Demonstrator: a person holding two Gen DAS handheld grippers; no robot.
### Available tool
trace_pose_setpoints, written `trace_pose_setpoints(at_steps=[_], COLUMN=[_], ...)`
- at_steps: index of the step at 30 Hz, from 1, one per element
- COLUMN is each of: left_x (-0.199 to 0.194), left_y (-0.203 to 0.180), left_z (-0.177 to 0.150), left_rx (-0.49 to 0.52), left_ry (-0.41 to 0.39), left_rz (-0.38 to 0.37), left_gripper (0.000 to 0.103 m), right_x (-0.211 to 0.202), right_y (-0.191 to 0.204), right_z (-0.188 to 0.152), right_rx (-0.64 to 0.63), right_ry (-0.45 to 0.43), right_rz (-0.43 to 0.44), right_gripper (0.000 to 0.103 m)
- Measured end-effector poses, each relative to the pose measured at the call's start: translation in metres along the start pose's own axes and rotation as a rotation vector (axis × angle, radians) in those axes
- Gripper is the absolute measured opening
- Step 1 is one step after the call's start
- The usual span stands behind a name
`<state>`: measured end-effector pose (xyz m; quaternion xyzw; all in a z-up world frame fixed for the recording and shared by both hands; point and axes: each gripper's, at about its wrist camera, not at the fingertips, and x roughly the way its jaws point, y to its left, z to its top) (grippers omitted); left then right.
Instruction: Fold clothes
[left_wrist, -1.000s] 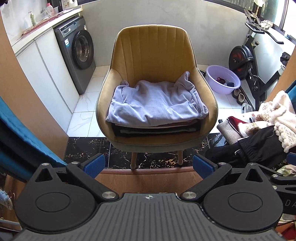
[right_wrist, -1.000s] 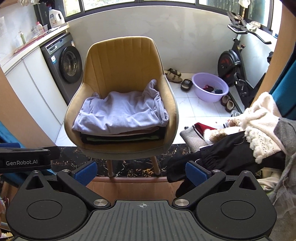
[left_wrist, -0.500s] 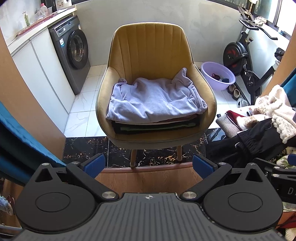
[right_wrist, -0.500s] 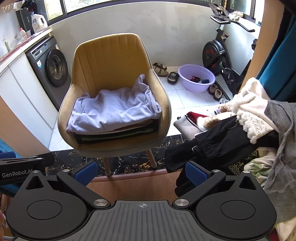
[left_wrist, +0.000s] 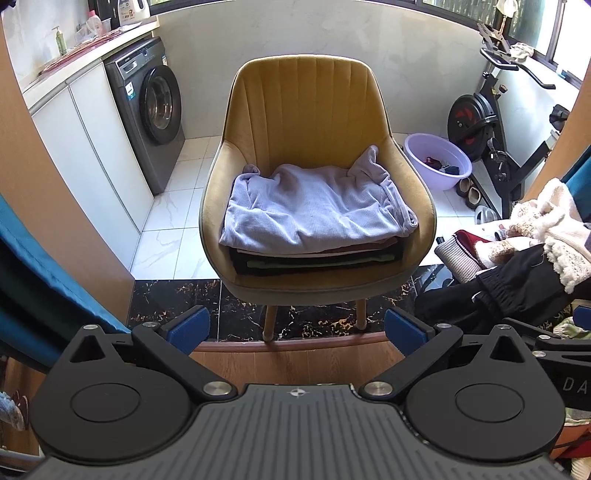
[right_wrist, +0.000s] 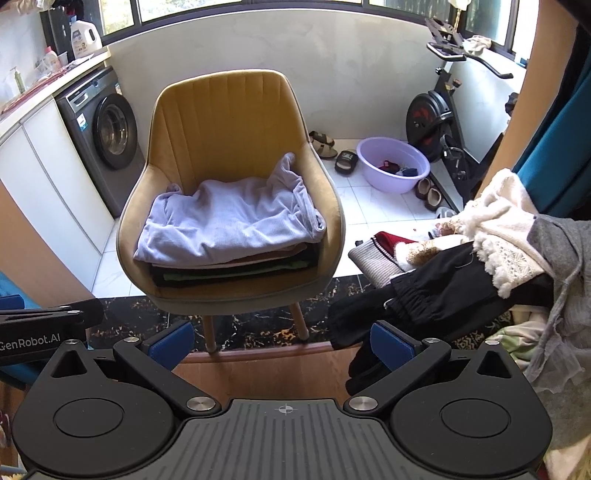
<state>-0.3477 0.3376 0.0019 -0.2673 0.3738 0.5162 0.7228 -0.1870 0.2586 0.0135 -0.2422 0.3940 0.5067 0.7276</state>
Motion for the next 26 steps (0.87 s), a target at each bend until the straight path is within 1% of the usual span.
trace_pose_setpoints(at_steps=[15, 26], left_x=[0.003, 0.003], left_y=[-0.013, -0.013], left_z=[0.000, -0.001], left_rx=[0.030, 0.021], left_ry=[0.005, 0.007], left_rz=[-0.016, -0.013], left_gripper=[0.103, 0.103], right_x=[0.000, 0.001], right_y=[-0.011, -0.011], right_z=[-0.009, -0.010], right_rx=[0.013, 0.000], right_ry=[0.016, 0.019], right_rz=[-0.012, -0.004], right_gripper=[0.102, 0.102])
